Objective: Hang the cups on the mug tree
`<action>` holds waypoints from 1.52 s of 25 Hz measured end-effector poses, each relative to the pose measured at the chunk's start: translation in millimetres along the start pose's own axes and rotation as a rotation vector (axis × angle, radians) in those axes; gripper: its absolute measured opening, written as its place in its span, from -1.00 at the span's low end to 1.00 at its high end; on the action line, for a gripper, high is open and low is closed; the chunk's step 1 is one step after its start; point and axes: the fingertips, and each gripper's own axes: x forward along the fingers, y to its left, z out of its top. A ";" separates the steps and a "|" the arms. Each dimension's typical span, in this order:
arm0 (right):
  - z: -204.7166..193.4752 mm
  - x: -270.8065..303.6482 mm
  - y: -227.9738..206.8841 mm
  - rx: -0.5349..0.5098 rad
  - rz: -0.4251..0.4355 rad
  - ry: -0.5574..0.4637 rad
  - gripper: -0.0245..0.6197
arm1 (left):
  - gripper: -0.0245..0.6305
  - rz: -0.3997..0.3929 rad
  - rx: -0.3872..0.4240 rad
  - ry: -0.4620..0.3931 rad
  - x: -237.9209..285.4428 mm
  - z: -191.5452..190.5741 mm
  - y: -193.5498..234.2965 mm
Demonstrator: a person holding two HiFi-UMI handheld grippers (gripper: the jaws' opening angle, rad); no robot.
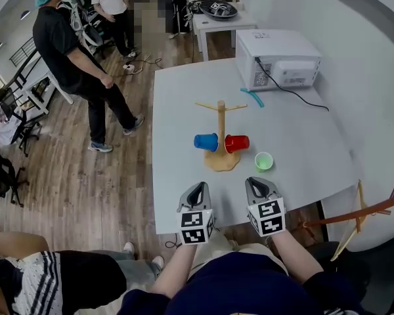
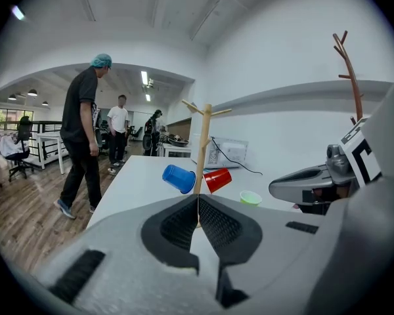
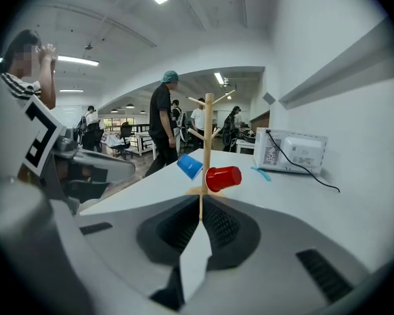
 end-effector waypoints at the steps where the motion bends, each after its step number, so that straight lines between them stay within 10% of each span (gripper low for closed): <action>1: 0.5 0.7 -2.8 0.007 -0.014 -0.001 -0.82 | -0.86 -0.003 -0.002 0.002 1.2 0.6 2.2; 30: -34.4 13.9 -61.2 0.134 -0.195 0.040 -0.81 | -0.86 -0.094 0.020 0.032 40.2 4.7 27.7; 38: -53.7 24.2 -76.4 0.190 -0.254 0.056 -0.38 | -0.86 -0.119 0.026 0.035 51.9 5.6 35.3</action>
